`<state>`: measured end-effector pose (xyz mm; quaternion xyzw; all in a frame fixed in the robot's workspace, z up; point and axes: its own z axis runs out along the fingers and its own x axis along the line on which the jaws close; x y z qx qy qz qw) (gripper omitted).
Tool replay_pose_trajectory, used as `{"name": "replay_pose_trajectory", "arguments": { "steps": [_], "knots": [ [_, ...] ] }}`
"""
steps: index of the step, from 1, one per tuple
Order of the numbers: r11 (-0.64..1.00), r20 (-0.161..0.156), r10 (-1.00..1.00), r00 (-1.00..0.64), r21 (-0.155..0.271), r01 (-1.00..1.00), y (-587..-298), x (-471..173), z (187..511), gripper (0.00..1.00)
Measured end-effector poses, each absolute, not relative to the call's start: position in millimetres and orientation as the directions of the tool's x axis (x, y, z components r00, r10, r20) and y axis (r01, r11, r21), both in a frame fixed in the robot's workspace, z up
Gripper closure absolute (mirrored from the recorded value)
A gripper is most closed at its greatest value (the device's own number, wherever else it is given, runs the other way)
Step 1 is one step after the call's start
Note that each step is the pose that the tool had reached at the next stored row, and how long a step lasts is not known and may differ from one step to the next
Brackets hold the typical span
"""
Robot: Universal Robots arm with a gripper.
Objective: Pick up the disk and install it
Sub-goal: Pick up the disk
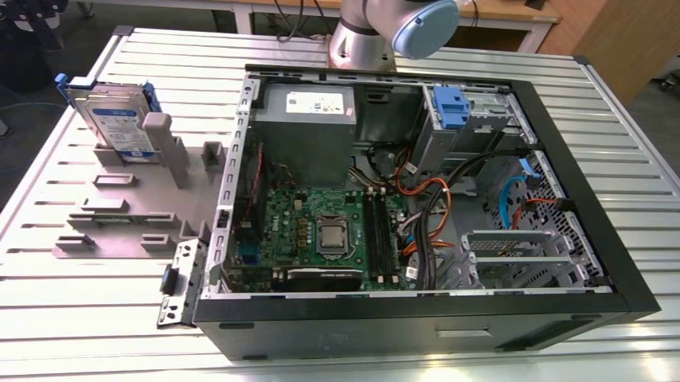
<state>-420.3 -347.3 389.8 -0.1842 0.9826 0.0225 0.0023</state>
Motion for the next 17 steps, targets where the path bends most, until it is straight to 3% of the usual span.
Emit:
{"name": "replay_pose_trajectory", "arguments": {
  "steps": [17],
  "knots": [
    [0.914, -0.013, -0.403, -0.915, 0.043, -0.404, -347.3, -420.3, 389.8, 0.89]
  ]
}}
